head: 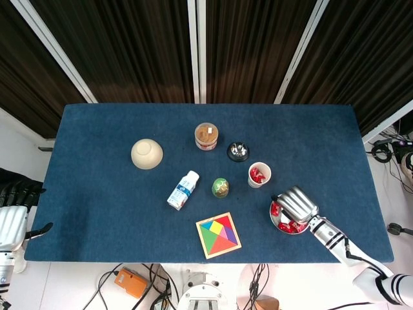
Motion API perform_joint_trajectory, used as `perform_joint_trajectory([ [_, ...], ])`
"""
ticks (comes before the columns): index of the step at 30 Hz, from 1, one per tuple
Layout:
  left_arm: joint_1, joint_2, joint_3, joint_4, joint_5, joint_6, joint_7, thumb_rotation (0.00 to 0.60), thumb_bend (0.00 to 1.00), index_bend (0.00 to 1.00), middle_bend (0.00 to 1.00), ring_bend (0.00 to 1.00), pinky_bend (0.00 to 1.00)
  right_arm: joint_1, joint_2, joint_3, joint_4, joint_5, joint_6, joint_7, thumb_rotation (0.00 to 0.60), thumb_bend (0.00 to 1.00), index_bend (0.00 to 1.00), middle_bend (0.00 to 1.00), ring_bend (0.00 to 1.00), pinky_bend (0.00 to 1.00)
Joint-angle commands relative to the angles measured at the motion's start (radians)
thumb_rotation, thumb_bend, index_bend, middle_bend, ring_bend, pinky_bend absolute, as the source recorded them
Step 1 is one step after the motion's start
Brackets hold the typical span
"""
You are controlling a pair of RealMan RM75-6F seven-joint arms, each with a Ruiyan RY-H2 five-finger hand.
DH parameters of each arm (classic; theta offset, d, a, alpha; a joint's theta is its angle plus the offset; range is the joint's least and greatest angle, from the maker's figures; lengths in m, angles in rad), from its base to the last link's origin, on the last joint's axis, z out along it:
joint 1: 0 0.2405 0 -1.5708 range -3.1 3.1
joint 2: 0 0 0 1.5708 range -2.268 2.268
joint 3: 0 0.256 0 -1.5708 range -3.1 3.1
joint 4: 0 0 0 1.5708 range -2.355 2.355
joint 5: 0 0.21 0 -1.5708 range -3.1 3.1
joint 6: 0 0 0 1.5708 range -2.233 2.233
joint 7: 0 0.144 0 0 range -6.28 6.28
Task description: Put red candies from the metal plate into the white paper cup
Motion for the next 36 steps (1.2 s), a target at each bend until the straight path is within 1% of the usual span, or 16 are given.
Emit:
perform_joint_trajectory([
  [1,0.002,0.001,0.001,-0.001,0.0,0.003,0.0,0.6,0.0,0.23,0.15,0.03,0.0,-0.007,-0.016,-0.002,0.018,-0.008,0.003,0.005,0.6,0.46,0.55,0.95,1.0,1.0],
  [10,0.004,0.0,0.002,-0.001,0.0,0.004,-0.001,0.6,0.0,0.23,0.15,0.03,0.0,-0.01,-0.044,-0.001,0.051,-0.031,0.013,0.015,0.6,0.45,0.52,0.95,1.0,1.0],
  [27,0.01,-0.007,0.004,0.013,0.0,0.005,-0.014,0.6,0.0,0.23,0.15,0.03,0.0,-0.019,-0.085,-0.003,0.104,-0.034,-0.001,0.01,0.6,0.44,0.54,0.95,1.0,1.0],
  [32,0.011,-0.01,0.004,0.019,0.002,0.008,-0.019,0.6,0.0,0.23,0.15,0.03,0.0,-0.022,-0.092,-0.002,0.114,-0.03,-0.003,0.013,0.6,0.45,0.58,0.95,1.0,1.0],
  [36,0.012,-0.01,0.004,0.023,0.003,0.01,-0.022,0.6,0.0,0.23,0.15,0.03,0.0,-0.027,-0.081,0.008,0.101,-0.031,0.021,0.025,0.6,0.52,0.64,0.95,1.0,1.0],
])
